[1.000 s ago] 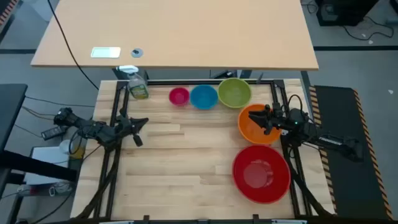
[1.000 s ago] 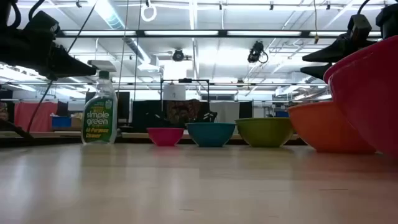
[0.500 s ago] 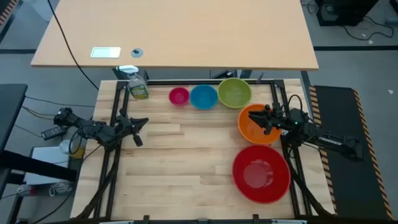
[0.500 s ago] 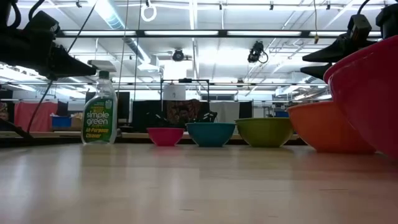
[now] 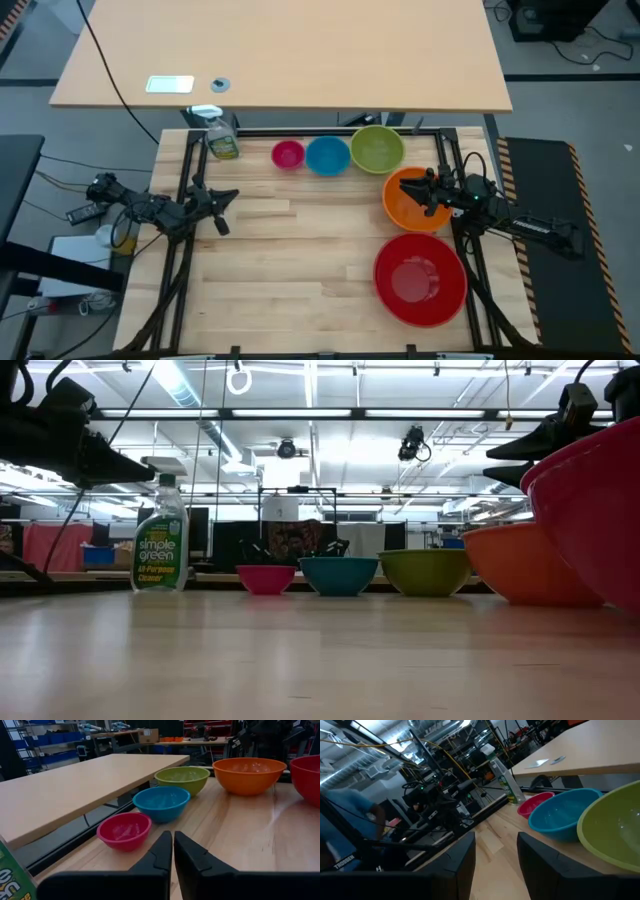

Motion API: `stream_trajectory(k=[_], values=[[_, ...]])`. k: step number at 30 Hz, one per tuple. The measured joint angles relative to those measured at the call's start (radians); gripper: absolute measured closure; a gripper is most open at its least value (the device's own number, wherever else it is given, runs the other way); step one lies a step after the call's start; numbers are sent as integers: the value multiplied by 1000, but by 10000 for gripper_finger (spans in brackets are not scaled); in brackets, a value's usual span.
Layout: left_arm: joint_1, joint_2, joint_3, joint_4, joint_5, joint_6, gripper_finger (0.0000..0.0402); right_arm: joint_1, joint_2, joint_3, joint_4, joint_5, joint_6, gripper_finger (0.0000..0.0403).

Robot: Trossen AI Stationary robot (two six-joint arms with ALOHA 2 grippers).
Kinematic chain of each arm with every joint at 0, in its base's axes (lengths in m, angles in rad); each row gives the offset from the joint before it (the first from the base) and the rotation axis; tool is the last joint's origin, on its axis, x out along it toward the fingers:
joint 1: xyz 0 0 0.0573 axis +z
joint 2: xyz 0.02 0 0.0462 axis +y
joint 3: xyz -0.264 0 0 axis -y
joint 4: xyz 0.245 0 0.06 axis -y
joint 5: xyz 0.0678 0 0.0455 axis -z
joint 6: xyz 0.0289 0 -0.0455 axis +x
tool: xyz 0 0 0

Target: Nest bowls inside each other

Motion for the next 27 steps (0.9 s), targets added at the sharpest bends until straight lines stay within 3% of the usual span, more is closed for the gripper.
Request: stream_trajectory(k=[22, 27], values=[[0, 0, 0, 0, 0, 0, 379, 0, 0, 0, 0, 0, 0, 250], [1, 0, 0, 2, 0, 92, 379, 0, 0, 0, 0, 0, 0, 250]])
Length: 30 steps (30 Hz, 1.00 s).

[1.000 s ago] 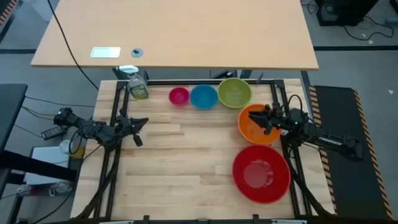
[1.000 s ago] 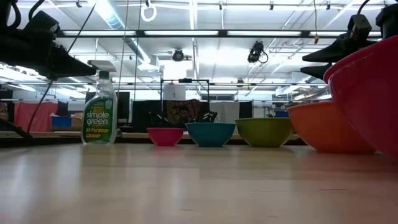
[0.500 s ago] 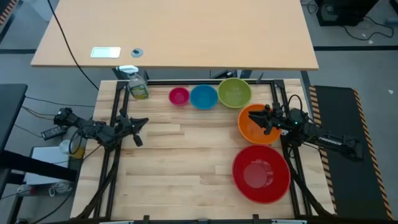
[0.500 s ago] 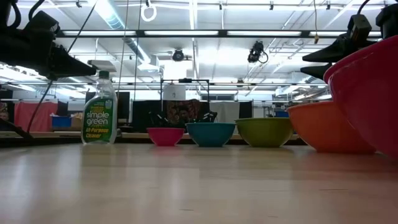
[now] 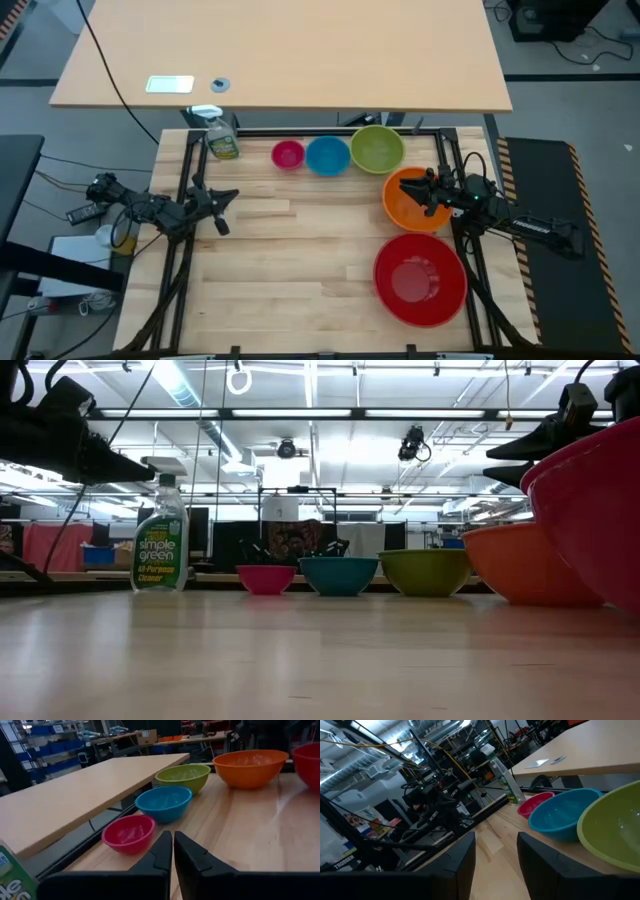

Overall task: Nest bowls inside each other
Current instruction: Stack the orange bowl on top of the red bowl

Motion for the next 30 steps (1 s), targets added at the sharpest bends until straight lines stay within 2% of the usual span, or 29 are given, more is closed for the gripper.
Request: stream_trajectory(k=[5, 14, 19, 21, 24, 27, 30], values=[[0, 0, 0, 58, 0, 92, 379, 0, 0, 0, 0, 0, 0, 250], [9, 4, -1, 642, -1, 98, 379, 0, 0, 0, 0, 0, 0, 250], [21, 13, 0, 843, -1, 26, 379, 0, 0, 0, 24, 13, 1, 250], [26, 13, 0, 889, -1, 2, 379, 0, 1, 0, 88, 33, 53, 250], [27, 13, 0, 943, -1, -5, 379, -1, -4, 1, 224, 67, 237, 250], [27, 13, 0, 1000, 0, -59, 379, -18, 7, 1, 329, 150, 270, 250], [27, 12, 0, 1024, 1, -112, 379, -48, 18, 1, 413, 109, 272, 250]])
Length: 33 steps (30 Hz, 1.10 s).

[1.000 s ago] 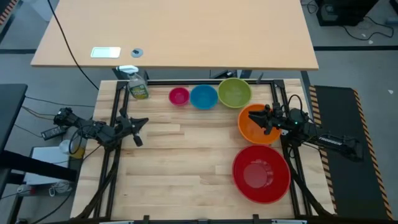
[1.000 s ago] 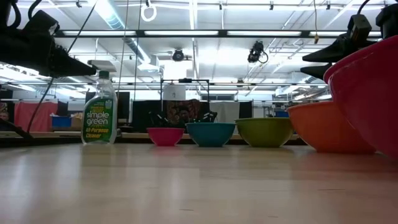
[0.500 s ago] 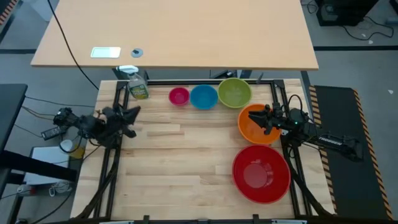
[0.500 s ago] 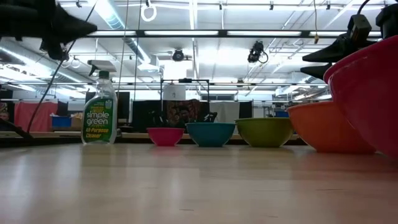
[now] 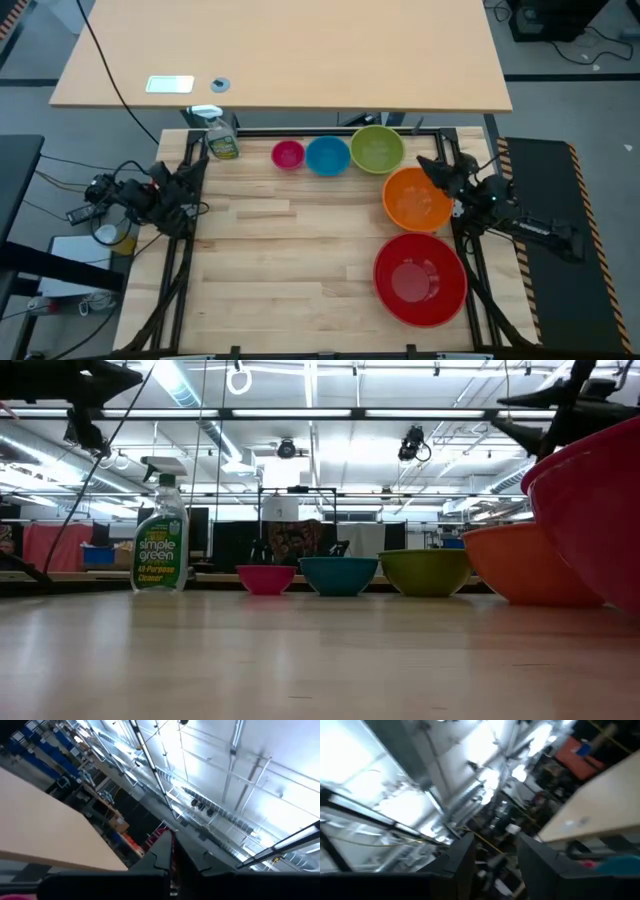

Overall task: Nest bowls inside each other
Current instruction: Stack the orange bowl on top of the red bowl

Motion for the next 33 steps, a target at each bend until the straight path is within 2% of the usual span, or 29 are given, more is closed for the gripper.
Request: stream_trajectory(k=[3, 5, 7, 9, 11, 14, 16, 20, 24, 26, 29, 33], values=[[8, 1, -1, 41, 0, -18, 379, -25, 36, 43, -37, -188, -11, 250], [19, 0, -1, 90, -1, -53, 379, -37, 80, 113, -144, -308, -54, 250], [37, 0, -1, 146, -3, -82, 379, -46, 141, 205, -314, -359, -138, 250], [59, 0, 0, 177, -8, -88, 379, -55, 216, 306, -493, -326, -247, 250], [83, 0, -1, 176, -9, -97, 379, -67, 303, 406, -642, -234, -344, 250], [116, 18, -1, 158, -9, -112, 379, -88, 448, 543, -760, -127, -454, 250], [138, 46, -1, 160, -9, -119, 379, -101, 538, 621, -764, -125, -506, 250], [201, 117, 0, 162, -11, -129, 379, -114, 688, 767, -741, -204, -648, 250], [269, 196, 56, 153, -28, -152, 379, -114, 802, 892, -739, -241, -737, 250], [289, 234, 108, 100, -29, -131, 379, -114, 845, 948, -734, -241, -744, 250], [311, 293, 215, -107, -44, -114, 379, -114, 907, 1023, -795, -197, -725, 250], [343, 370, 391, -547, -15, -244, 379, -122, 1002, 1157, -1109, -102, -671, 251]])
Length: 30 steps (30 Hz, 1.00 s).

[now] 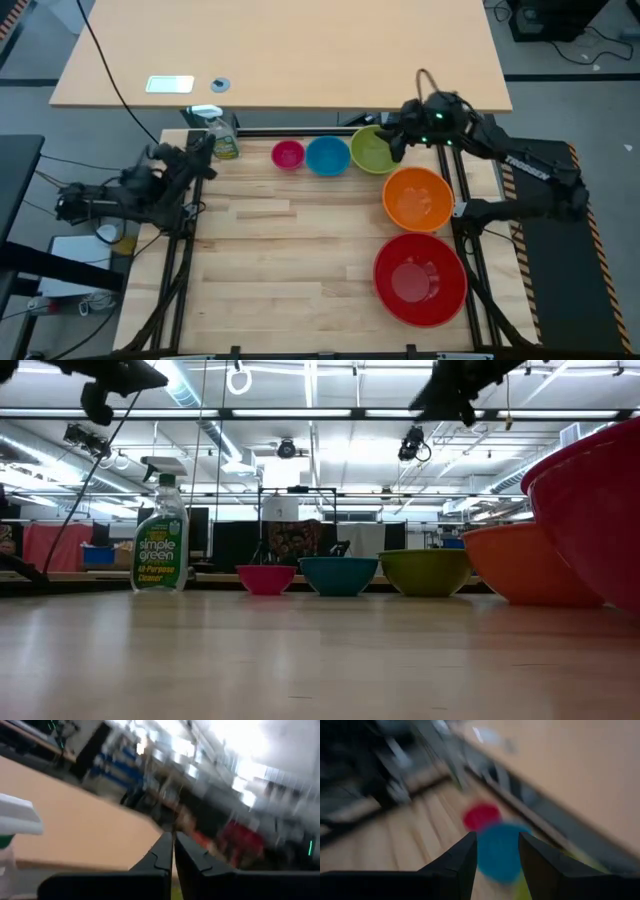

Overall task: Nest bowls inside each other
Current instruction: Stack the orange bowl on top of the red bowl

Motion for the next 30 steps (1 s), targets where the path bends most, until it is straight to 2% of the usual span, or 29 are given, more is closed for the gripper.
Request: stream_trajectory(k=[5, 9, 13, 17, 20, 25, 30], values=[[55, 142, 224, -512, 151, -159, 379, -17, 141, 167, -467, 83, 7, 251], [130, 273, 339, -669, 250, -173, 378, -61, 220, 197, -688, 109, -107, 251], [215, 380, 400, -686, 401, -174, 365, -122, 250, 152, -746, 98, -229, 241], [264, 443, 414, -689, 552, -187, 321, -198, 252, 119, -742, 73, -303, 208], [280, 478, 414, -693, 604, -214, 274, -254, 252, 91, -751, 70, -326, 168], [311, 533, 414, -695, 609, -230, 202, -315, 292, 43, -774, 69, -335, 108], [391, 601, 414, -699, 705, -211, 168, -331, 356, -21, -739, 85, -335, 102]])
